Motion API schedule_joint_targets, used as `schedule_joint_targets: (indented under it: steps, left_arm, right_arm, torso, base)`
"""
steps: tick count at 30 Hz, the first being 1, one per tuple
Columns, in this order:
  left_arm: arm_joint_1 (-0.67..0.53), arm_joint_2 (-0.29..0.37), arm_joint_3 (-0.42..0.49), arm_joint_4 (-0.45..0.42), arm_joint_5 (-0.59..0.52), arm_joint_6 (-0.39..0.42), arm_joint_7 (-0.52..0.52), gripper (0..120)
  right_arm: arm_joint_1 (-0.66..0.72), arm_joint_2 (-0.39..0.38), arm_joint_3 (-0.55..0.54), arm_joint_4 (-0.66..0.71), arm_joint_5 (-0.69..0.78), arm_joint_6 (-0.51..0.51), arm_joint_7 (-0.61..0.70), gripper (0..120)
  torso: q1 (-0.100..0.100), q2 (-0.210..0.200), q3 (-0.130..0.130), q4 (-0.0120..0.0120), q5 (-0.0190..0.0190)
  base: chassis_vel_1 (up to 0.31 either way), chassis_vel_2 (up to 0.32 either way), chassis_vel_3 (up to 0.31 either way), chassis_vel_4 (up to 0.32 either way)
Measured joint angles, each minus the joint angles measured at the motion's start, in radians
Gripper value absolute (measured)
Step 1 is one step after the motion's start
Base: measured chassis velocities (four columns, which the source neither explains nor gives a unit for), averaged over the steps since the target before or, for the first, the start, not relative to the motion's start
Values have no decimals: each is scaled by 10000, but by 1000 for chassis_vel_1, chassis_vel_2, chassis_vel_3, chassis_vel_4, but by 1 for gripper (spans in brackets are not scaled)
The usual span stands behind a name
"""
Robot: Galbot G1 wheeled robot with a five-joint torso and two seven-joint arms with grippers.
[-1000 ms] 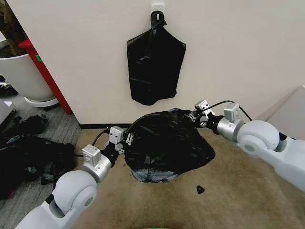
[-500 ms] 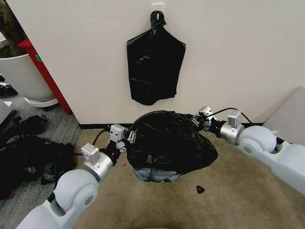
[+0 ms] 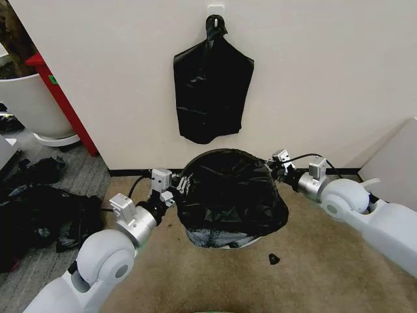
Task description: Place the garbage bag over the trash bin.
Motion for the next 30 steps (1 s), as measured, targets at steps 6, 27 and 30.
schedule_joint_targets:
  steps: [6, 27, 30]
  left_arm:
    - [-127, -106, -58, 212, -368, 32, -490, 1]
    - [-329, -312, 118, 948, -1077, 995, -2284, 1]
    - [-381, -278, 138, 866, -1235, 1093, -2318, 1]
  right_arm:
    - [-299, -67, 264, 518, 88, -2, 835, 23]
    - [-409, -140, 2688, 1929, 1980, -820, 3973, 98]
    - [-569, -183, 2996, 2160, 2285, -865, 4061, 100]
  torso:
    - [0, 0, 0, -1, 0]
    - [0, 0, 1, 0, 3]
    - [0, 0, -1, -1, -3]
  base:
    - [0, 0, 0, 0]
    - [0, 0, 0, 0]
    - [0, 0, 0, 0]
